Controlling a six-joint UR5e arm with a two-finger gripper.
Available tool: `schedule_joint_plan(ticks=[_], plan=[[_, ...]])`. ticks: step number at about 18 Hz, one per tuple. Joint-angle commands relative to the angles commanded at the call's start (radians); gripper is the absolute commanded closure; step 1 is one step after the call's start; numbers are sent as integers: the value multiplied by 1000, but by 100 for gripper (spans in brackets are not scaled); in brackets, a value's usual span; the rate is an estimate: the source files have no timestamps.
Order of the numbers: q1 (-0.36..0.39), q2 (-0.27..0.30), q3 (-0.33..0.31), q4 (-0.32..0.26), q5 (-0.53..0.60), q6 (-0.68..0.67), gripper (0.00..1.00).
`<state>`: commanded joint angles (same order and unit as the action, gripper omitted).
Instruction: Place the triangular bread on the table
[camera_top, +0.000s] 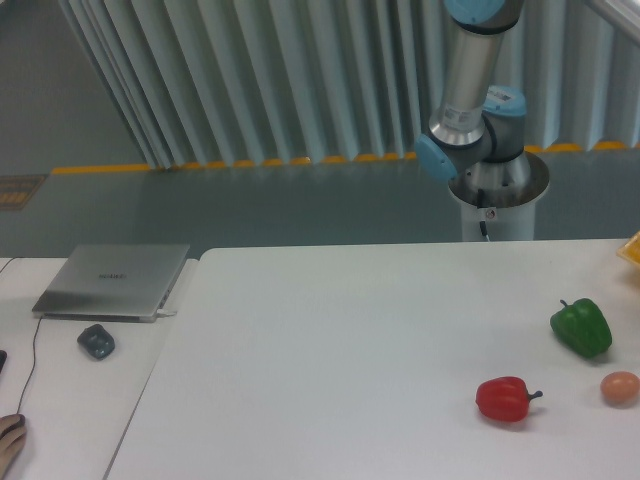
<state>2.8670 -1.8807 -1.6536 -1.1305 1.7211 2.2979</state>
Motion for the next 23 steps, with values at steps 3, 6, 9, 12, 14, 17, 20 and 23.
schedule_joint_plan(ticks=[3,6,9,12,14,17,20,23], plan=[[0,-3,-2,2,-2,-14,100],[0,-2,14,-6,-2,-12,100],[-3,6,28,-29,-21,-29,100],[8,58,57,-141,-125,-60,100],[-1,75,84,-210,-164,-98,100],[-35,109,100,-276,-189,-184,100],[-81,138,100,-308,-205,-276,100],[-202,167,98,-322,-218,-472,100]])
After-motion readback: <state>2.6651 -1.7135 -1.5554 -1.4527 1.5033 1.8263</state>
